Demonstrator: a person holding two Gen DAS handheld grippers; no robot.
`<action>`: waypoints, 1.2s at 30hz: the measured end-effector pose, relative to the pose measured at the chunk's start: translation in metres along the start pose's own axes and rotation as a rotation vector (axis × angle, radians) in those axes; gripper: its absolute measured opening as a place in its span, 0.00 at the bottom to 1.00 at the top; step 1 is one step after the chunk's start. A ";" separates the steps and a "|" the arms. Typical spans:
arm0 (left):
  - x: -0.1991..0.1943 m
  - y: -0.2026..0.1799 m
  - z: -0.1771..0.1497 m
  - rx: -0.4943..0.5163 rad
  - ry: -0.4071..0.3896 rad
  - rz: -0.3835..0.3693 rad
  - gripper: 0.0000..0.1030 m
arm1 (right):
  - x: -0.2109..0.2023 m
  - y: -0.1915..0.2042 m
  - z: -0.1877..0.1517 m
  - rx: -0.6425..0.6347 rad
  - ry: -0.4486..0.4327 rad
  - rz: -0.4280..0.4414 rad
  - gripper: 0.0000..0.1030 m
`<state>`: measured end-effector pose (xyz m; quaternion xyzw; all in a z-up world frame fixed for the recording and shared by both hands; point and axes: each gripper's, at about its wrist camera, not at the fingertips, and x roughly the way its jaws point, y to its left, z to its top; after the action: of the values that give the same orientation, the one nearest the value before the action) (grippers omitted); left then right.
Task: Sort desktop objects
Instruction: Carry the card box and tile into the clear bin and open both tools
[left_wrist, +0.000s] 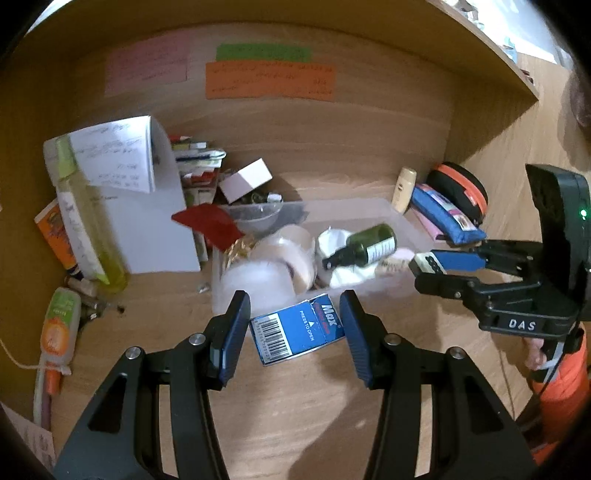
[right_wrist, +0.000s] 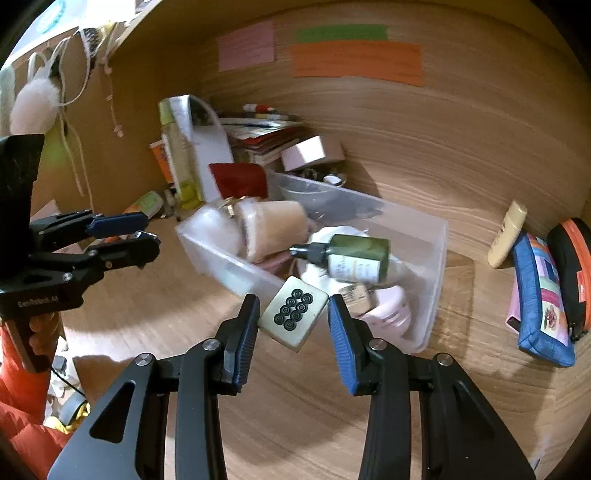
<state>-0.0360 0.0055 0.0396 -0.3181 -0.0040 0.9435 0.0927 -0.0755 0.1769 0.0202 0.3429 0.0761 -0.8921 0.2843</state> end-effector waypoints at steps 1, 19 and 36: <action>0.004 -0.002 0.003 0.002 0.000 0.002 0.49 | 0.000 -0.004 0.001 0.006 -0.003 -0.005 0.34; 0.085 -0.039 0.030 0.025 0.081 -0.066 0.48 | 0.026 -0.056 0.003 0.086 0.028 -0.098 0.34; 0.088 -0.041 0.032 0.016 0.085 -0.085 0.64 | 0.013 -0.044 0.005 0.035 -0.023 -0.165 0.61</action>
<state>-0.1168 0.0629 0.0146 -0.3566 -0.0061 0.9244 0.1350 -0.1108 0.2059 0.0129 0.3301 0.0852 -0.9175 0.2047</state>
